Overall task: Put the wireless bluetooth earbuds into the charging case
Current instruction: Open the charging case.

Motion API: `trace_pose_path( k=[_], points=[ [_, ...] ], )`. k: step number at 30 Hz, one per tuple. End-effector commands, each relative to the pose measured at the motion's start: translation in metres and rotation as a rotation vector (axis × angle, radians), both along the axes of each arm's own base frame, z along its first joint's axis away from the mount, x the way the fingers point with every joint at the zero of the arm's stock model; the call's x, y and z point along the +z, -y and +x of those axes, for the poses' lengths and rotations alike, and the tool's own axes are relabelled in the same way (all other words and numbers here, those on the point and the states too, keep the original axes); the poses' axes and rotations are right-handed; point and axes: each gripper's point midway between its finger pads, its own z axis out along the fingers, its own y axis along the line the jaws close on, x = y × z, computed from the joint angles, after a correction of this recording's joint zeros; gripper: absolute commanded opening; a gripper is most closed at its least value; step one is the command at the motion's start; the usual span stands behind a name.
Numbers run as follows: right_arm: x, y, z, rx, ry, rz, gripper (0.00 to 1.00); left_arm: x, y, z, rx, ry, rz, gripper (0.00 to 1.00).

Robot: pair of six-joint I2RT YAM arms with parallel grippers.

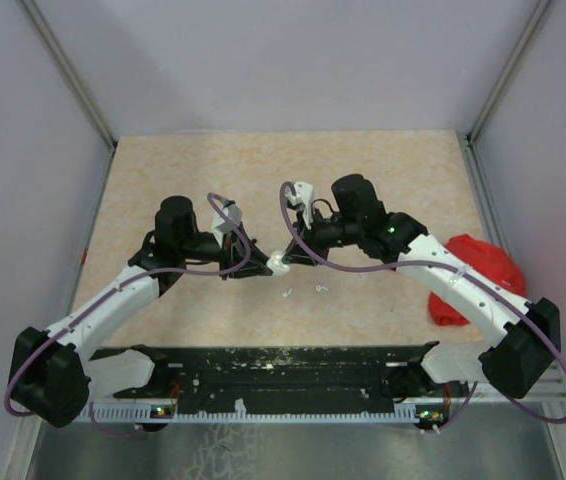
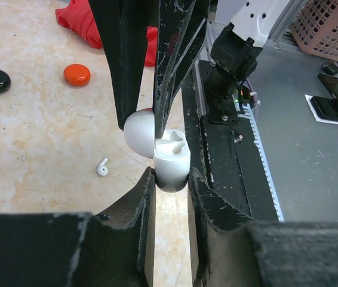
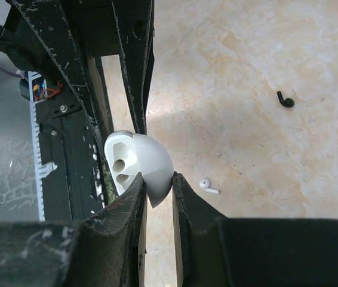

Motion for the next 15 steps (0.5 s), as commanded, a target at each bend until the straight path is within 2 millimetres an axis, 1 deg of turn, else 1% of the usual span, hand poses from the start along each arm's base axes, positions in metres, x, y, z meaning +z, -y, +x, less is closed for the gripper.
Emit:
trace_pose_path(
  k=[1,2,4,8,10,11,15],
  points=[
    [0.033,-0.010,0.003,0.014,0.074,0.066,0.20,0.003,0.001,0.002,0.004,0.044,0.002,0.08],
    [0.033,-0.010,0.004,0.004,0.075,0.066,0.23,0.001,0.000,0.003,0.014,0.045,0.005,0.07],
    [0.032,-0.007,0.006,-0.019,0.079,0.062,0.33,-0.002,-0.001,0.008,0.050,0.048,0.017,0.06],
    [0.028,0.002,0.012,-0.089,0.091,0.036,0.45,-0.011,-0.006,0.023,0.163,0.071,0.055,0.05],
    [0.021,0.007,0.017,-0.133,0.092,0.014,0.48,-0.015,-0.011,0.035,0.255,0.093,0.078,0.05],
    [0.016,0.011,0.021,-0.164,0.091,-0.003,0.49,-0.016,-0.014,0.042,0.307,0.103,0.091,0.01],
    [-0.013,0.027,0.036,-0.297,0.062,-0.112,0.51,-0.018,-0.030,0.066,0.488,0.145,0.127,0.01]
  ],
)
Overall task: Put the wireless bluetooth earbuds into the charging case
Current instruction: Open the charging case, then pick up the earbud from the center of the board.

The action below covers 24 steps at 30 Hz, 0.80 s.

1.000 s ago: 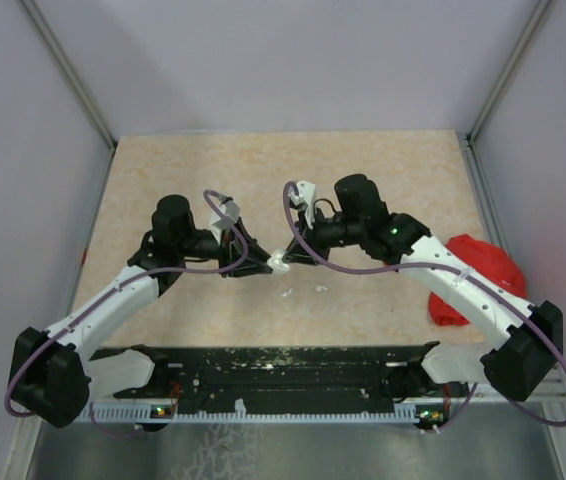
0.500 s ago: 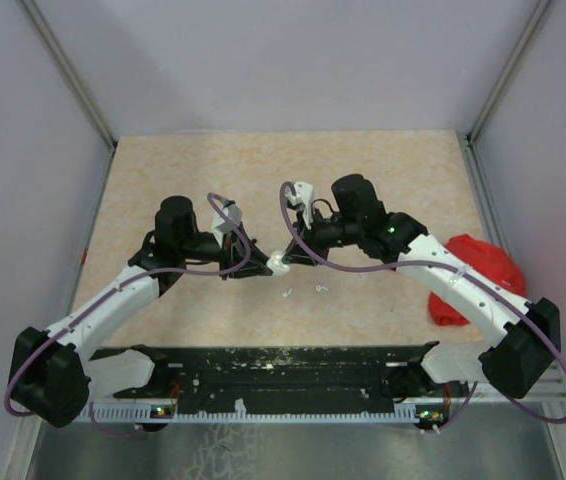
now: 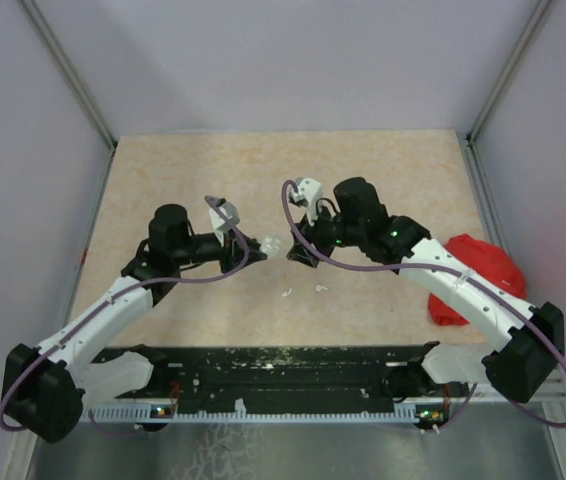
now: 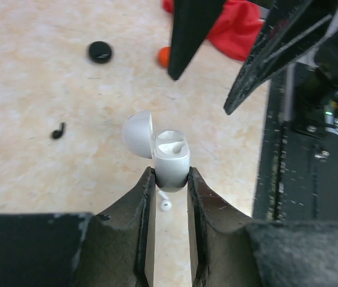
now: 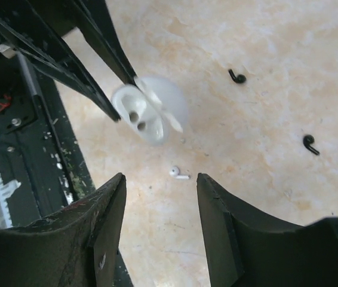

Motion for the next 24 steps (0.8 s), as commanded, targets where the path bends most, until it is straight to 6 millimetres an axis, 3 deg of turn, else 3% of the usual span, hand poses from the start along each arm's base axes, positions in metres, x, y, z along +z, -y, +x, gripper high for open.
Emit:
trace_pose_path(
  k=[1,6,15,24],
  points=[
    [-0.016,0.019,0.018,-0.168,0.011,-0.086,0.51,-0.003,-0.022,0.035,0.255,0.070,0.054,0.01],
    [-0.060,0.038,0.028,-0.280,-0.063,-0.243,0.51,-0.014,-0.055,0.069,0.542,0.060,0.117,0.01],
    [-0.130,0.053,0.031,-0.364,-0.216,-0.462,0.46,-0.008,-0.104,0.095,0.837,0.076,0.151,0.01],
    [-0.182,0.062,0.021,-0.353,-0.320,-0.635,0.38,-0.001,-0.113,0.095,0.873,0.095,0.137,0.01]
  ],
)
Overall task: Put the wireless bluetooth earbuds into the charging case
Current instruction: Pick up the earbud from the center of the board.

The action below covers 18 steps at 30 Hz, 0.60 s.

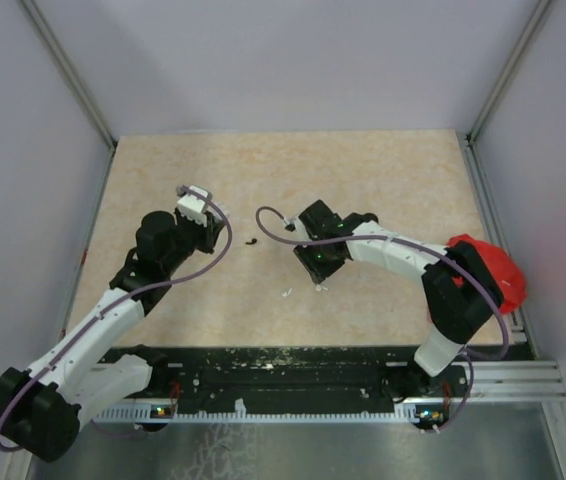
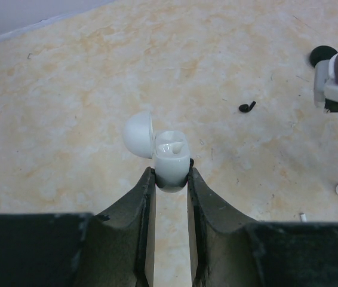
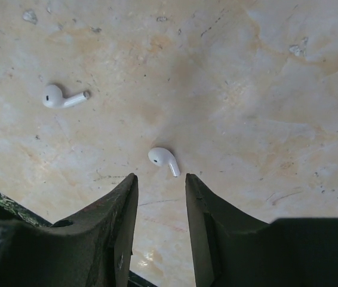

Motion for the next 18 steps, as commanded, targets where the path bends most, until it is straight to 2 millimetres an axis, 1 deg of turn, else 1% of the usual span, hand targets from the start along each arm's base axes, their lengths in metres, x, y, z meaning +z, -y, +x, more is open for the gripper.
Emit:
trace_pose_path(
  k=[1,5,10,18],
  points=[
    [-0.019,0.002,-0.006,-0.001,-0.041,-0.073,0.38,0.002,-0.008,0.002,0.040,0.007,-0.005,0.01],
    [-0.031,0.002,-0.010,0.007,-0.065,-0.100,0.36,0.002,-0.009,0.003,0.045,-0.001,-0.016,0.01],
    [-0.040,0.001,-0.009,0.009,-0.068,-0.126,0.33,0.003,-0.009,0.003,0.034,-0.003,-0.025,0.01],
    [-0.056,0.010,-0.011,0.017,-0.062,-0.224,0.30,0.002,-0.008,0.003,0.027,-0.006,-0.032,0.01]
  ],
)
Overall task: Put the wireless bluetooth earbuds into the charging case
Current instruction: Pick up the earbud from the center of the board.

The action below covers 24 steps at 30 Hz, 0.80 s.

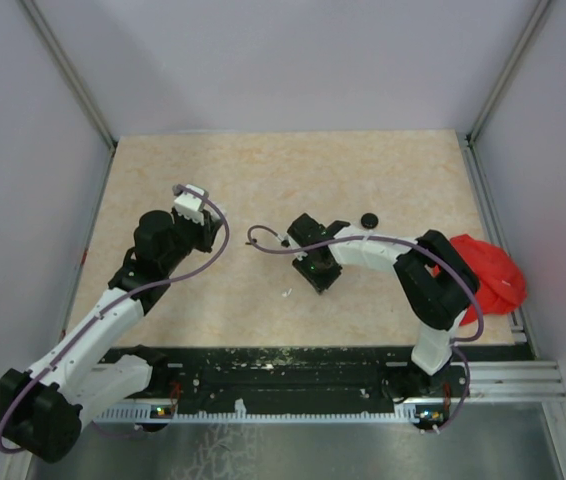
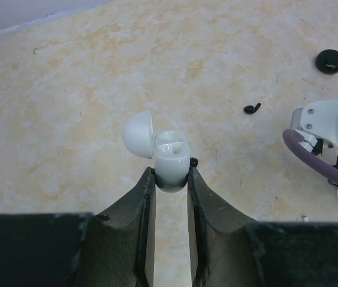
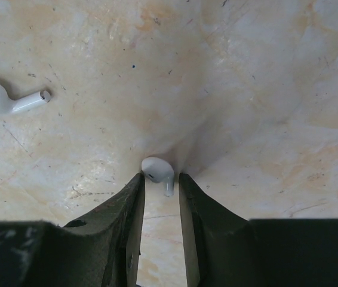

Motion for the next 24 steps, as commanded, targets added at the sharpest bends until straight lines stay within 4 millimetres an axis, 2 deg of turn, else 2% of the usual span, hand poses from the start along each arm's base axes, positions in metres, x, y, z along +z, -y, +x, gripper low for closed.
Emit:
trace_pose_path(
  k=[1,6,18,24],
  points=[
    [-0.005,-0.001,0.003,0.009,0.031,-0.052,0.29,0.002,0.001,-0.001,-0.007,0.000,-0.019,0.01],
    [-0.005,-0.002,0.005,0.009,0.043,-0.066,0.29,0.001,0.002,0.000,-0.014,-0.007,-0.020,0.01],
    [0.006,-0.023,0.017,-0.021,0.074,0.007,0.29,-0.001,0.001,0.001,-0.012,-0.013,-0.022,0.01],
    [0.002,-0.018,0.018,-0.040,0.074,-0.023,0.29,-0.002,0.001,0.002,-0.013,-0.016,-0.022,0.01]
  ],
)
